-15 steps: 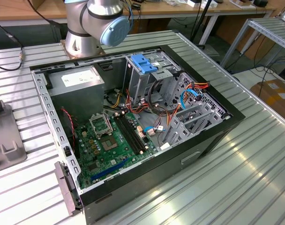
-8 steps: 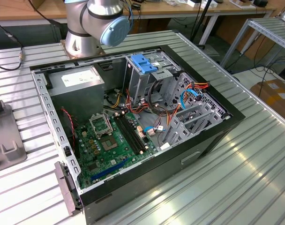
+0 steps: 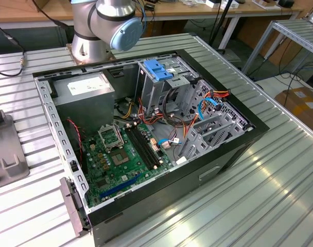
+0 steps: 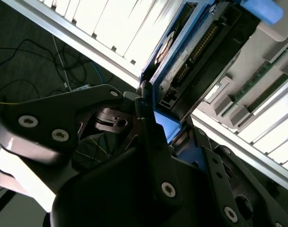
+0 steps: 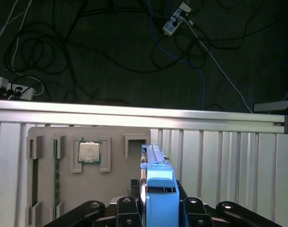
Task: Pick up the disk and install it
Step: 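Pick up the disk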
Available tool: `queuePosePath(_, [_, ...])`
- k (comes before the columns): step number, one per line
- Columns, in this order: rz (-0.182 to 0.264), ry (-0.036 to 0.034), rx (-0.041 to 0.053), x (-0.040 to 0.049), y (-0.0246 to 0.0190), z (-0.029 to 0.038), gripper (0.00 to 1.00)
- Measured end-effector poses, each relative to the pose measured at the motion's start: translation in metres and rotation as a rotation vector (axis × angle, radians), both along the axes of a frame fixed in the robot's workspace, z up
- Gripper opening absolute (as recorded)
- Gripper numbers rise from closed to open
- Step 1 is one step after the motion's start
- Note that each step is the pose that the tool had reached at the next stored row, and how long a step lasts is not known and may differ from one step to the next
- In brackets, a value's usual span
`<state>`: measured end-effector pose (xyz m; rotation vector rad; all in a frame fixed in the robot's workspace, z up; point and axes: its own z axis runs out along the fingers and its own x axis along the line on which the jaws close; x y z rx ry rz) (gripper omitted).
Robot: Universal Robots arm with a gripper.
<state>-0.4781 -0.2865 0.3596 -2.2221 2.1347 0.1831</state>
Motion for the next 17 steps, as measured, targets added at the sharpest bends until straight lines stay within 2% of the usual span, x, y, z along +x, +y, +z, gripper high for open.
queuePosePath(6, [0.000,0.0001,0.0135,0.0000,0.0000,0.0074,0.37])
queuePosePath(17, [0.000,0.0003,0.0295,0.0001,0.0000,0.0194,0.37])
